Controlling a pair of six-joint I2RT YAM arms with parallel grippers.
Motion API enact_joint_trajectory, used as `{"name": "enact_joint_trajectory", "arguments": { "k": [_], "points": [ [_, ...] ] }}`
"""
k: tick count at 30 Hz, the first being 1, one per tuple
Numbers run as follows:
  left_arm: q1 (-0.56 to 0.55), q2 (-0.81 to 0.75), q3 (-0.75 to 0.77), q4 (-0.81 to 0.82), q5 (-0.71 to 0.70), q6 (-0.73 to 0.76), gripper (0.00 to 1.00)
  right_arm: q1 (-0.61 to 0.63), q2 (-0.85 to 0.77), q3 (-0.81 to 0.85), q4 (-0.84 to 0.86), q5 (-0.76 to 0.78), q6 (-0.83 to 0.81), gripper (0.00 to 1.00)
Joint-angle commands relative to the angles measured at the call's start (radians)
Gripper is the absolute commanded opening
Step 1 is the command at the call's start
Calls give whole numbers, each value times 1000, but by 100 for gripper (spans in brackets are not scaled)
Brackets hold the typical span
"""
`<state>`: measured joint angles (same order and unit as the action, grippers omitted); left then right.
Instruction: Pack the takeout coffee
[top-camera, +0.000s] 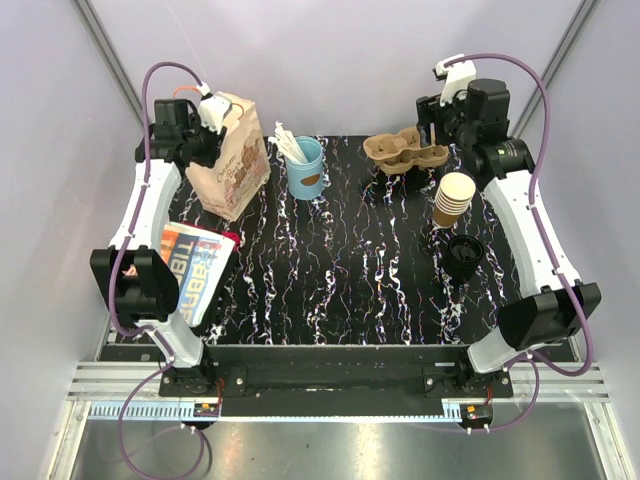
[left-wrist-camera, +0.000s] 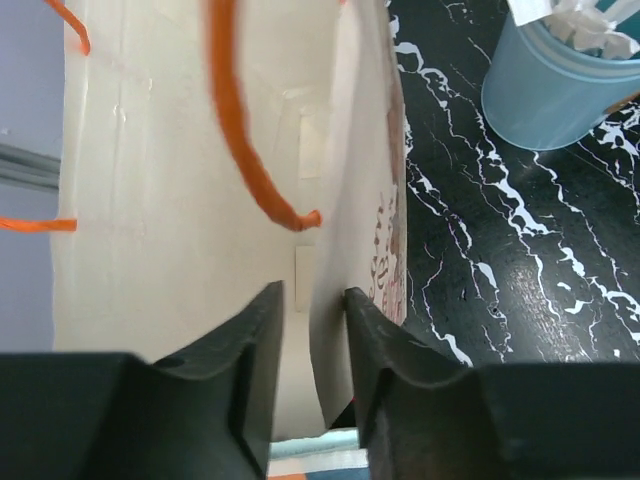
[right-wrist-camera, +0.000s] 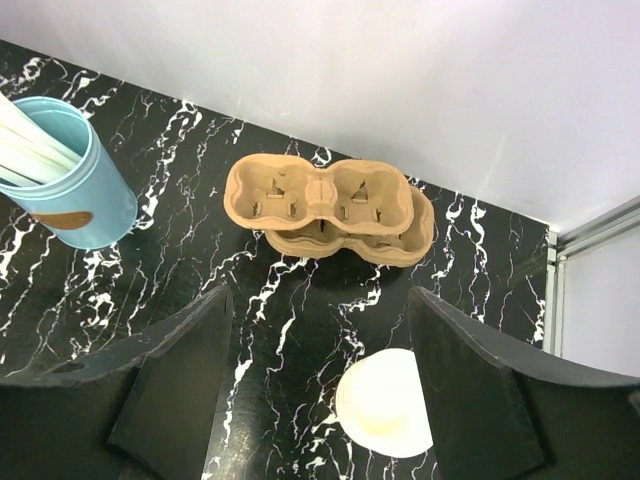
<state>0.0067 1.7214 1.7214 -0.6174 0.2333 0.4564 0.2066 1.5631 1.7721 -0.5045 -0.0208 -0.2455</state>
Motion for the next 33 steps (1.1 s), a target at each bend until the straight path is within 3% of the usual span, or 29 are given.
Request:
{"name": "enact_joint_trajectory", "arguments": {
  "k": [1, 11, 13, 14, 15, 16, 21, 25, 33],
  "points": [
    [-2, -11, 67, 4, 49, 18, 26, -1, -48, -10, 0, -11, 29, 77],
    [-2, -20, 167, -27, 34, -7, 1, -1, -78, -11, -22, -16, 60, 77],
    [-2, -28, 168, -33, 40, -5, 0, -1, -83, -10, -25, -18, 64, 77],
    [-2, -29, 168, -42, 43, -1, 2, -1, -86, -10, -29, -18, 66, 77],
    [-2, -29, 168, -47, 44, 2, 23, -1, -89, -8, -32, -18, 68, 77],
    [-2, -28, 164, -47, 44, 2, 25, -3, -90, -8, -32, -18, 69, 77],
    [-2, -5, 145, -53, 41, 8, 26, -1, -104, -14, -40, -22, 74, 77],
    [-2, 9, 144, -54, 57, -1, 36, -1, -113, -19, -45, -21, 74, 77],
    [-2, 7, 153, -56, 95, -30, 41, -1, -113, -20, -45, -21, 81, 77]
  ]
}}
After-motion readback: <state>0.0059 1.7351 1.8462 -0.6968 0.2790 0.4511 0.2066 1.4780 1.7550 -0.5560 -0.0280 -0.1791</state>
